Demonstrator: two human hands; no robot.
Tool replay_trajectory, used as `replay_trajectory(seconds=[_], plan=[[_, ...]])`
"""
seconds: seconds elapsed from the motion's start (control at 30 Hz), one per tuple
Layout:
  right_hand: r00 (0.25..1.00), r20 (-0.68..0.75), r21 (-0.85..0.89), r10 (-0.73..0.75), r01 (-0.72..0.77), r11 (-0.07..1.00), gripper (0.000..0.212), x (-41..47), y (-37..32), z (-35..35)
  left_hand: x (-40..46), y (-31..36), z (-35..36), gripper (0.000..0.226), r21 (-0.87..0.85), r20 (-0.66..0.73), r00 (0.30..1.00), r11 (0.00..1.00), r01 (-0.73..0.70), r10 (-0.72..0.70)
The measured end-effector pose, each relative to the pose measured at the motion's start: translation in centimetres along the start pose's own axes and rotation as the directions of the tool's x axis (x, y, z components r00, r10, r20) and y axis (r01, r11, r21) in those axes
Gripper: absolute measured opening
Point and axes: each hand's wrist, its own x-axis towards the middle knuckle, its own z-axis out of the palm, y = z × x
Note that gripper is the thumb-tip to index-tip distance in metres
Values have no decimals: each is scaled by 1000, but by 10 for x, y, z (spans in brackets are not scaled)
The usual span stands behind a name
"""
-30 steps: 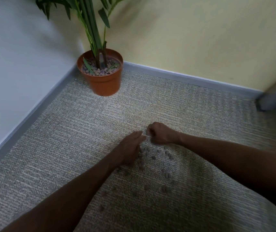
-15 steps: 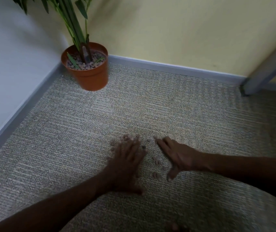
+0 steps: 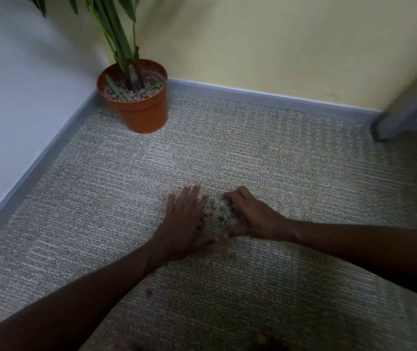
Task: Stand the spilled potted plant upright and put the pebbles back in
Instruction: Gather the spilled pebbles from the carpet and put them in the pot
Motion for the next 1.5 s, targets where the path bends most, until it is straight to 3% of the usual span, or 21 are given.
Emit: replay_trajectory(seconds=[0.13,0.23,0.43,0.5,0.63,0.73,0.9,1.0,1.27,1.4,1.5], plan=[[992,77,-279,-98,116,953,119,-23,-2,12,-23,22,16,118,76,41,994,991,-107,105],[996,64,-359,-54,74,930,118,-18,-1,35,-20,18,25,111,100,55,997,993,-65,60],[991,-136,-164,5,-27,986,75,18,2,11,0,-20,10,100,26,99,974,979,201,-202],[994,-105,-190,17,-37,981,79,18,12,1,-5,-26,10,104,-18,101,983,988,154,-151],[994,108,-272,6,24,962,101,17,27,-4,-14,-24,19,103,7,98,992,997,81,-81],[988,155,-241,-17,55,969,93,26,25,-1,-7,-21,20,83,7,4,993,993,116,-116],[977,209,-118,-47,73,990,74,44,4,7,6,-20,19,53,21,-38,999,1000,14,-13],[981,188,-97,-37,56,994,61,52,-3,17,9,-24,24,41,37,-12,1000,999,16,-16],[994,107,-97,-24,35,995,20,62,-10,26,12,-32,15,36,-13,24,996,996,89,-89],[999,54,-76,-5,9,997,22,71,-11,27,17,-35,14,25,-53,79,989,991,126,-122],[996,48,21,75,-76,997,13,77,-12,23,22,-40,12,30,-85,122,985,987,133,-122]])
